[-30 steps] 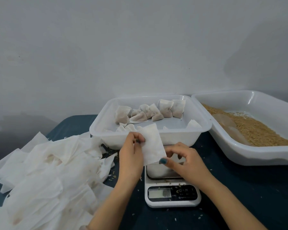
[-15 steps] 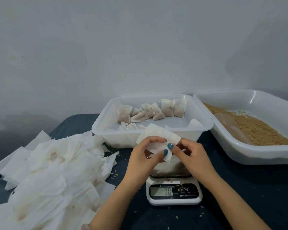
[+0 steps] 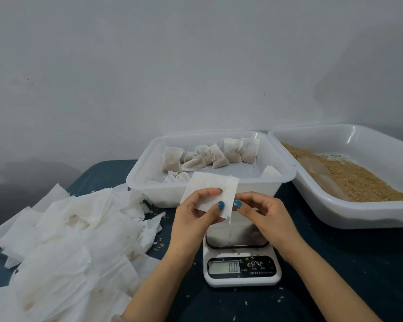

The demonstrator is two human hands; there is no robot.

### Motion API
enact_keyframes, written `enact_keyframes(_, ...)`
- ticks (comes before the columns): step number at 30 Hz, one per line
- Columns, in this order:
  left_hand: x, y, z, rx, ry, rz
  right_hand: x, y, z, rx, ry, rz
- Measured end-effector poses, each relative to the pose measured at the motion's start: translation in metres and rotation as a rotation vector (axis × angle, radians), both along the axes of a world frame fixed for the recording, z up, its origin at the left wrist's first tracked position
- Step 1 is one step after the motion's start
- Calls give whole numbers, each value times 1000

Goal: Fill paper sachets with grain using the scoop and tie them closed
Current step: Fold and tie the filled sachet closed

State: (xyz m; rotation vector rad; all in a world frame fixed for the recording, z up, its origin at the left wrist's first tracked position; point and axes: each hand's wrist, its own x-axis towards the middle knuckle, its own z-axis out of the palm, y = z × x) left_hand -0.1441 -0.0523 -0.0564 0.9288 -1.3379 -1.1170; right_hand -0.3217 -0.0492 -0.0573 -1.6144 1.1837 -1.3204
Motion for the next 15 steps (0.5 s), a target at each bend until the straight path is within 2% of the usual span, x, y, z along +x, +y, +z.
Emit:
enact_keyframes(10, -2, 0, 0, -4, -32, 28, 2, 1, 1, 22, -105, 0)
enact_keyframes(15, -4, 1, -1, -43, -104, 34, 1, 0, -1, 90, -202, 8)
